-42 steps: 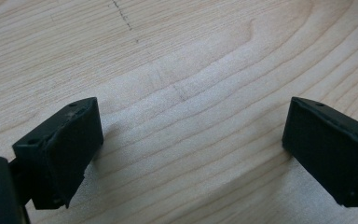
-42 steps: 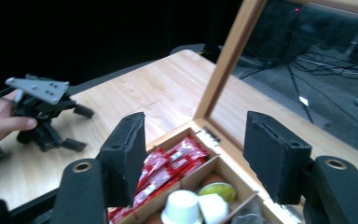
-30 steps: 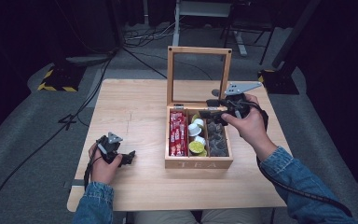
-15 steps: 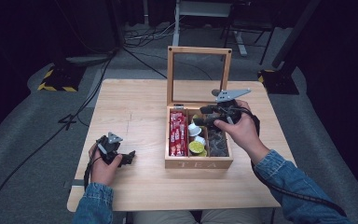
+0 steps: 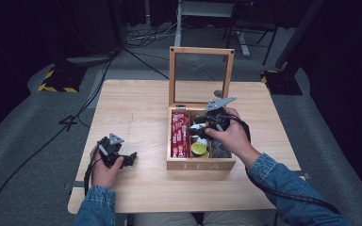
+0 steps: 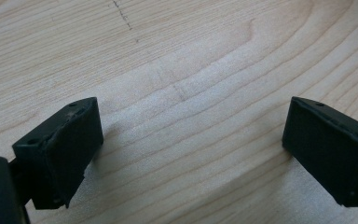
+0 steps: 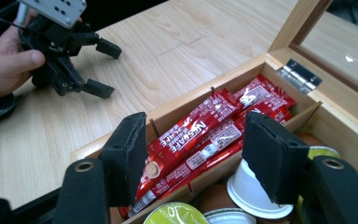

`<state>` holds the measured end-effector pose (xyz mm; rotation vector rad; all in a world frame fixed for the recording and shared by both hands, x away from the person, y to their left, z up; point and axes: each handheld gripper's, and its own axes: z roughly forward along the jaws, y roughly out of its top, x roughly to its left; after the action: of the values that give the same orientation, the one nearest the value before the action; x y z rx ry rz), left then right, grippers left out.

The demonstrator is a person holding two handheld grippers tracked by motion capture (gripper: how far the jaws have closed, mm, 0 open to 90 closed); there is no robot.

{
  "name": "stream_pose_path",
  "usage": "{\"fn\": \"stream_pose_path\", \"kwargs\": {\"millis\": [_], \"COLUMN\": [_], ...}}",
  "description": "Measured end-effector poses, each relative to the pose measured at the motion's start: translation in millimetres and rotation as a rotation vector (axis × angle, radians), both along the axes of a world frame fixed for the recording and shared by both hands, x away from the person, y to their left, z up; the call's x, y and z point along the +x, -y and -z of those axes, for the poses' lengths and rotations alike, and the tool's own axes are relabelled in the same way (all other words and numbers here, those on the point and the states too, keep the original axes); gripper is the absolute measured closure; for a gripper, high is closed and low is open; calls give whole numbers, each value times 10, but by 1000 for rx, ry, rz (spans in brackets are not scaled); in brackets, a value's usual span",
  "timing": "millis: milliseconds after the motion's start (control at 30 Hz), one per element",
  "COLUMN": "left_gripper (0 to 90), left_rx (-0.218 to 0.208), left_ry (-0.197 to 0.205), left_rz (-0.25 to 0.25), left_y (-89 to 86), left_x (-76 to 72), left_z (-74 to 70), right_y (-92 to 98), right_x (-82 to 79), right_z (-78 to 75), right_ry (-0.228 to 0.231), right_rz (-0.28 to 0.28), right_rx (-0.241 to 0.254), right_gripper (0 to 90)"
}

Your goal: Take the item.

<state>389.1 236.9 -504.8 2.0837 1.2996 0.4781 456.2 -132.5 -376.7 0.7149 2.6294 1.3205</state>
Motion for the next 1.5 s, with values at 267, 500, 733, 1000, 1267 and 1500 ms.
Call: {"fn": "stream_pose_path", "kwargs": {"millis": [267,500,733,1000,1267,1500], "left_gripper": [52,52,52,52,52,52], "left_rx": [-1,-2,0,-1,0,-3], "left_ry": [0,0,1,0,1,0], "left_rz": [-3,-4,-3,-3,-3,-4], "left_y": [3,4,2,3,3,4], "left_x": [2,1,2,1,2,1], "left_z": [1,1,1,1,1,1], "right_y": [-84,-172,-289,-406,-539,-594], "right_x": [3,-27,-60,-49,-40,-11], "right_z": [142,203,252,334,404,470], "right_ry": [-22,-50,-64,-85,-90,-110], "right_rz": [-2,-15,-43,-30,4,15], "right_rx": [-38,-54,-77,-158,-258,-256], "right_gripper": [406,405,404,402,385,376]}}
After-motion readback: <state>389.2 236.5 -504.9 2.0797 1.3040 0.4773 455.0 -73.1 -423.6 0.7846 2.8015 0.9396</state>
